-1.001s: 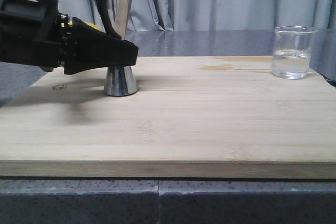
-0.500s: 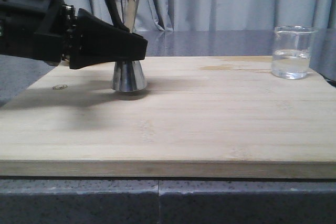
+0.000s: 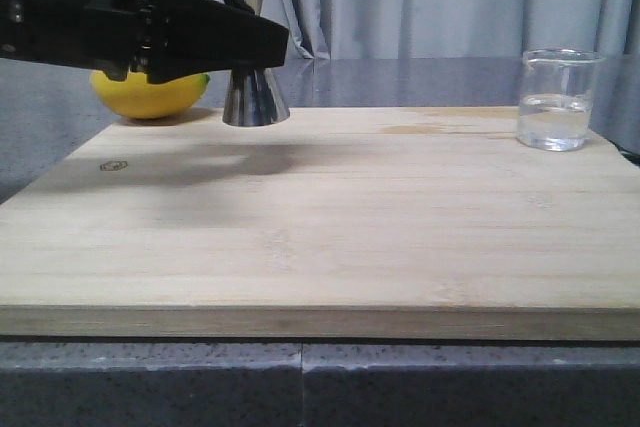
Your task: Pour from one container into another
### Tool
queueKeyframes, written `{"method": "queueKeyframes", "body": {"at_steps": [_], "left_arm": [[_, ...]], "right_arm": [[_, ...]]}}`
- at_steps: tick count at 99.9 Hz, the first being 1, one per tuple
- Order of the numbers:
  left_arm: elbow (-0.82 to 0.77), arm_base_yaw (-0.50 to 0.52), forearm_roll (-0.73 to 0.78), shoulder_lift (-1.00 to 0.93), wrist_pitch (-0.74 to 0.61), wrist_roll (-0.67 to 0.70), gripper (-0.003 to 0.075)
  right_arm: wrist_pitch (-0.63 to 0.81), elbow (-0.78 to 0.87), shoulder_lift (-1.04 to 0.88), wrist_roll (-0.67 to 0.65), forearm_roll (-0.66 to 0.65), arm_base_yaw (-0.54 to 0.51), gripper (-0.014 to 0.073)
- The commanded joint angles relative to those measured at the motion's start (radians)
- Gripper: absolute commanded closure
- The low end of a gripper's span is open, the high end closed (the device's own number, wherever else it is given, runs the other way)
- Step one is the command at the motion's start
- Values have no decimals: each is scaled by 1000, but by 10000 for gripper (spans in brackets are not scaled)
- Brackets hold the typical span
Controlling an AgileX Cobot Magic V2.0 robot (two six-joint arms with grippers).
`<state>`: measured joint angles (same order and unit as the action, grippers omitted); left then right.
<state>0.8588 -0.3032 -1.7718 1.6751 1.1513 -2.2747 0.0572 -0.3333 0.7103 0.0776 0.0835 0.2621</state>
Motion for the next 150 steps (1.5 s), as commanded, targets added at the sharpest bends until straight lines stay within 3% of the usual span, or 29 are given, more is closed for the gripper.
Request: {"method": "queueKeyframes", "body": {"at_steps": [1,37,98,150], "left_arm": [[30,-9,-80,-45,117,14,738],[35,-9,-80,-45,117,14,738],[38,-9,-80,-45,117,14,738],[38,-9,-80,-45,117,14,738]], "right_arm": [[127,-4,7,8,-1,21,95],[304,84,35,8,-1,25,94],[718,86,427,-1,-33,43,95],[962,83,618,-19,-41,43,95]]}}
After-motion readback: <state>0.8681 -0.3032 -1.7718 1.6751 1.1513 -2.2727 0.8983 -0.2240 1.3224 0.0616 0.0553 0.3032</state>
